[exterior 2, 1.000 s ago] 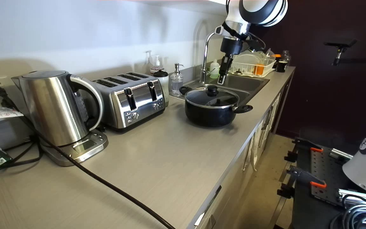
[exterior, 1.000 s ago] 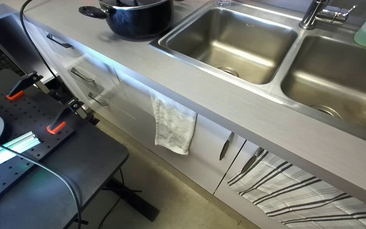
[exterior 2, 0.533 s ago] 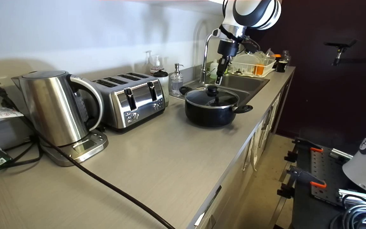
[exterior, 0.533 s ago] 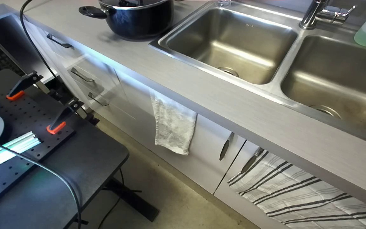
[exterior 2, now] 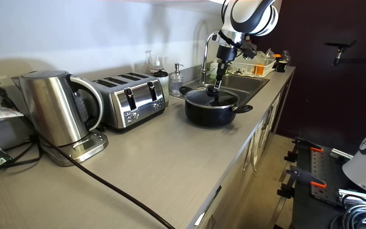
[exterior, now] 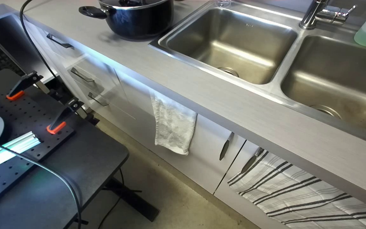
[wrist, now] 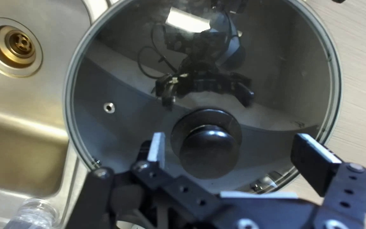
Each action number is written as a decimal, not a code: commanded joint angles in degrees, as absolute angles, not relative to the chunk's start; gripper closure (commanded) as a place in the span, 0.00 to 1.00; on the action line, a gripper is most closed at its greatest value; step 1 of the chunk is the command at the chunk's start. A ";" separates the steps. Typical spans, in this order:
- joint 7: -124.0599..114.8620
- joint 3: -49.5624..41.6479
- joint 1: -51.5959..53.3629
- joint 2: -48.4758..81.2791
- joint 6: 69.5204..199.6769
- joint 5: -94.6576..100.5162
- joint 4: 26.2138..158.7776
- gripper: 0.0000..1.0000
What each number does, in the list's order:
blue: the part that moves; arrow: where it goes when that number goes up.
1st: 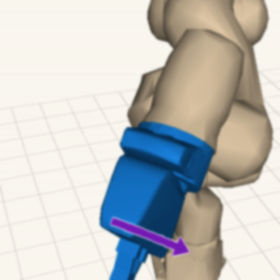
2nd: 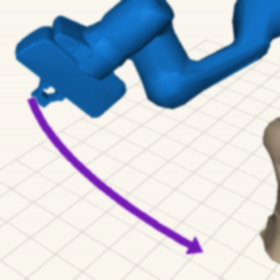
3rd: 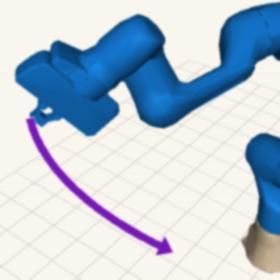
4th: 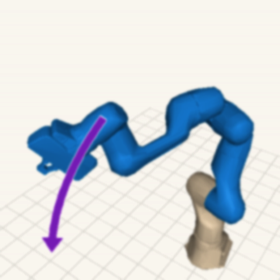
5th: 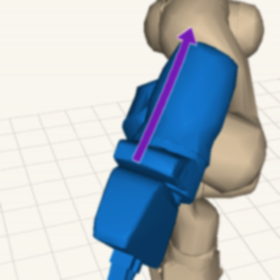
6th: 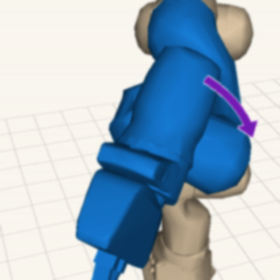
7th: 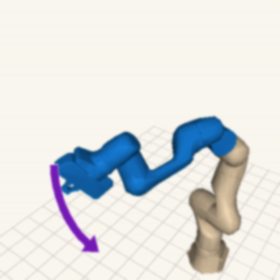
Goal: Uncover the pot
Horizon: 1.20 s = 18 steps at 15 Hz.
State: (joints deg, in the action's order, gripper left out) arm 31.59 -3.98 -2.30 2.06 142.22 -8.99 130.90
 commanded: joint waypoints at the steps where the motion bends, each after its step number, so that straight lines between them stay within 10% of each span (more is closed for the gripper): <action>1: 33.72 -3.11 -3.01 4.70 143.92 -10.50 128.96 0.00; 5: 33.66 -2.61 -3.42 6.21 144.23 -10.42 127.83 0.00; 6: 33.75 -2.47 -3.54 6.43 144.34 -10.50 127.65 0.25; 13: 33.71 -1.90 -4.19 7.03 144.75 -10.31 126.79 0.71; 18: 34.69 -1.33 -4.25 4.95 144.51 -10.84 128.12 0.75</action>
State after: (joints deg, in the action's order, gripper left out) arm 31.89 -2.71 -3.33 6.36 143.82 -8.99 127.66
